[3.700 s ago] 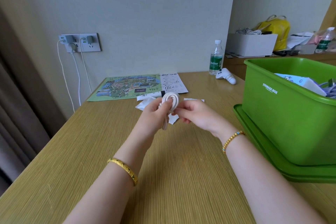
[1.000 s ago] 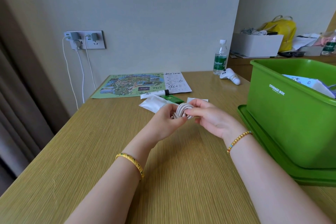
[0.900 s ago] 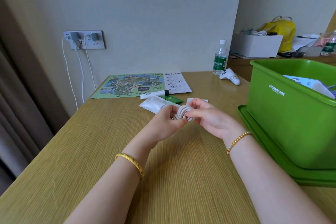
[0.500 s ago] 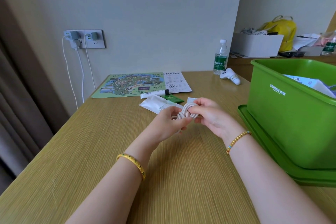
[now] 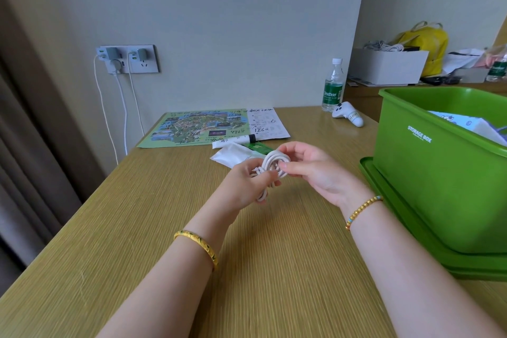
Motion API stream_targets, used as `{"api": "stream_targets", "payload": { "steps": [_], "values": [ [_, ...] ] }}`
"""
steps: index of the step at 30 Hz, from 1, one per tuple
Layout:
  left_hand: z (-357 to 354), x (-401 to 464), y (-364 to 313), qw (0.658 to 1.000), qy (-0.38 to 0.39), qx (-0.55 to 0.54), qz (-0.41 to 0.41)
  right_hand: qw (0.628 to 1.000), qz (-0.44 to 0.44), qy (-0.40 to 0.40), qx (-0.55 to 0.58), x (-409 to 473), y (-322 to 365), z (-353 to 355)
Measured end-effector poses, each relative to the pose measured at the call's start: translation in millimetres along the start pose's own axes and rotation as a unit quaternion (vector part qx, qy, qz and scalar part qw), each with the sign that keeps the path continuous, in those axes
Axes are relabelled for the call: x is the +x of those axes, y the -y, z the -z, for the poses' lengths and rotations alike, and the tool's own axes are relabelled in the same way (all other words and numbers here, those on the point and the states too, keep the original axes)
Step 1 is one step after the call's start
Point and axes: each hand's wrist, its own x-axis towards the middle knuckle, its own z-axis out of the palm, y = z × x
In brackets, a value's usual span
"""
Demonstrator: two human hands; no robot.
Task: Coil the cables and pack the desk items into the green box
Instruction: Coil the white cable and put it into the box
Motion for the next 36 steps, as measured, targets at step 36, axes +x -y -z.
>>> {"api": "stream_targets", "payload": {
  "steps": [36],
  "values": [
    [0,0,-2,0.998,0.024,0.044,0.049,0.988,0.007,-0.127,-0.088,3,-1,-19]
  ]
}}
